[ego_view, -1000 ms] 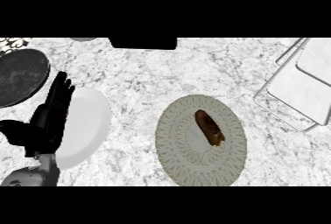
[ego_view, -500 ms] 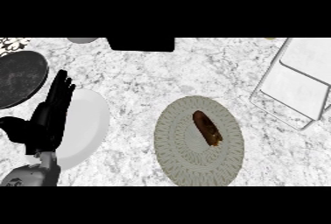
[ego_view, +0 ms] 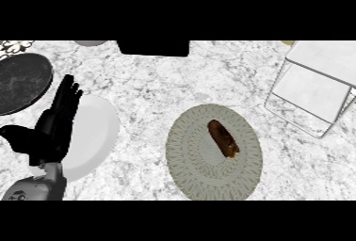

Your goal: Pick the cupcake from the placemat and place it in the tiered shelf

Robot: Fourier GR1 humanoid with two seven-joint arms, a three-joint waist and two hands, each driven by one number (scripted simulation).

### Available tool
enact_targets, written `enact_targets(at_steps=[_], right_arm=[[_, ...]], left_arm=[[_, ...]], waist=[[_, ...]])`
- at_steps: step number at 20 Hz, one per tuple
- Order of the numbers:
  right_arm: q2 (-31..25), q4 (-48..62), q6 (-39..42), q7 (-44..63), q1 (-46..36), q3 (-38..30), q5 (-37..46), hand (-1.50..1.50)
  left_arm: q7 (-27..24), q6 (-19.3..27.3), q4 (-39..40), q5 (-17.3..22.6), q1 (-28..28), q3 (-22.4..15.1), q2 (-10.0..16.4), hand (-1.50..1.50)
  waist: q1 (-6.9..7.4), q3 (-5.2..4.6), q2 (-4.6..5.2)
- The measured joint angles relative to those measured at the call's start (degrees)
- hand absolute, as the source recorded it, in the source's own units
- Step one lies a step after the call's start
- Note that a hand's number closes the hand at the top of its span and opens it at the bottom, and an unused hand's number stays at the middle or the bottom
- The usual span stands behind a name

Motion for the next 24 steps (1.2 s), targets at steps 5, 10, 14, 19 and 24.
enact_targets(at_steps=[5,10,14,19,24], right_arm=[[0.90,0.28,1.43,0.93,-2.08,1.75,1.19,-1.50],[2.62,1.78,3.22,1.93,-3.74,1.87,0.00,-1.50],[4.48,3.68,5.86,3.46,-5.53,0.77,-3.06,-1.50],[3.03,10.58,10.32,8.11,-8.49,-2.07,-6.53,-1.50],[-1.10,18.22,12.86,12.75,-12.22,-5.56,-8.66,-1.50]], left_arm=[[-0.77,-0.47,0.50,0.20,0.10,0.43,0.21,0.00],[-1.00,-0.78,0.54,0.04,0.58,0.16,0.13,0.00],[-1.14,-0.87,0.63,0.37,0.50,0.94,0.35,0.00],[-0.36,-1.21,-0.35,0.53,0.98,1.10,0.57,0.00],[-0.06,-0.90,-0.03,0.15,-0.35,1.11,0.20,0.00]], waist=[[0.36,-0.44,-0.09],[0.45,-0.27,0.06],[0.44,0.18,0.44],[0.37,1.24,1.51],[0.55,1.58,2.09]])
